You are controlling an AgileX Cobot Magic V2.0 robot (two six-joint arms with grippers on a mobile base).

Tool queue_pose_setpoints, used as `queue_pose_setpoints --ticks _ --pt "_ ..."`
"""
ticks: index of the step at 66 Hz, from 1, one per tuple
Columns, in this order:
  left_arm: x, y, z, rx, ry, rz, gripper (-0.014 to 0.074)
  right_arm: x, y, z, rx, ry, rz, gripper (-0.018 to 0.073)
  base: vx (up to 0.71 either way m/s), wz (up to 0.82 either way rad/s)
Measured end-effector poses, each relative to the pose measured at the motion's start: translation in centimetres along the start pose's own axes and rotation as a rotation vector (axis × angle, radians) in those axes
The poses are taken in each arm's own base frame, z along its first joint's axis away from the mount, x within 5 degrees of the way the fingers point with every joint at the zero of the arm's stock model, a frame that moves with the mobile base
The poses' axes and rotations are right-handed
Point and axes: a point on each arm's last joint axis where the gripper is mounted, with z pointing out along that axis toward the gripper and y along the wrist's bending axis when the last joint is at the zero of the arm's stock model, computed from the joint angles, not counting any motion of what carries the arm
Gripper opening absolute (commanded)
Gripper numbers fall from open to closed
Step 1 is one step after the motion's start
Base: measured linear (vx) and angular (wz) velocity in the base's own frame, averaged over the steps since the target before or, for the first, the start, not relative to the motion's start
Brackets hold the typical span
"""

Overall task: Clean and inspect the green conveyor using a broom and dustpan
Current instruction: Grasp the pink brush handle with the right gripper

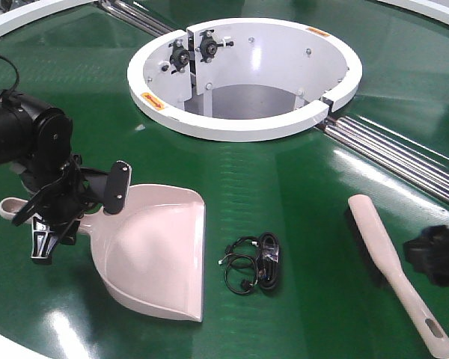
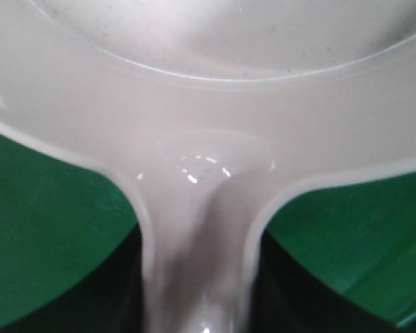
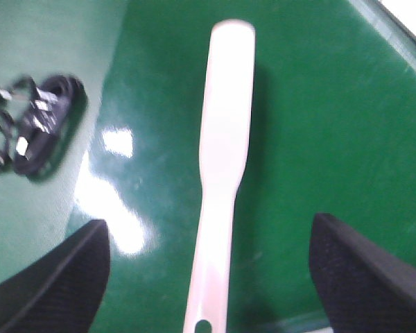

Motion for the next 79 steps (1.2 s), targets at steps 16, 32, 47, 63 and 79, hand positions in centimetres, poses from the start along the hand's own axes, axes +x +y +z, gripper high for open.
queue_pose_setpoints --ticks 16,32,47,63,79 --pt "0.0 0.0 0.0 0.000 0.000 0.000 -0.0006 -2.3 0.1 5.0 0.024 0.306 0.028 0.0573 0.00 0.00" --pt "0.0 0.0 0.0 0.000 -0.001 -0.001 -0.0006 -2.2 0.1 10.0 0.028 0.497 0.027 0.0561 0.00 0.00" --pt "0.0 0.0 0.0 0.000 -0.001 -0.001 -0.0006 -1.5 0.1 13.7 0.032 0.610 0.028 0.0487 0.00 0.00" --pt "0.0 0.0 0.0 0.000 -0.001 -0.001 -0.0006 -1.1 0.1 15.9 0.034 0.647 0.033 0.0315 0.00 0.00" --pt "0.0 0.0 0.0 0.000 -0.001 -0.001 -0.0006 -1.5 0.0 16.1 0.047 0.620 0.019 0.0016 0.00 0.00"
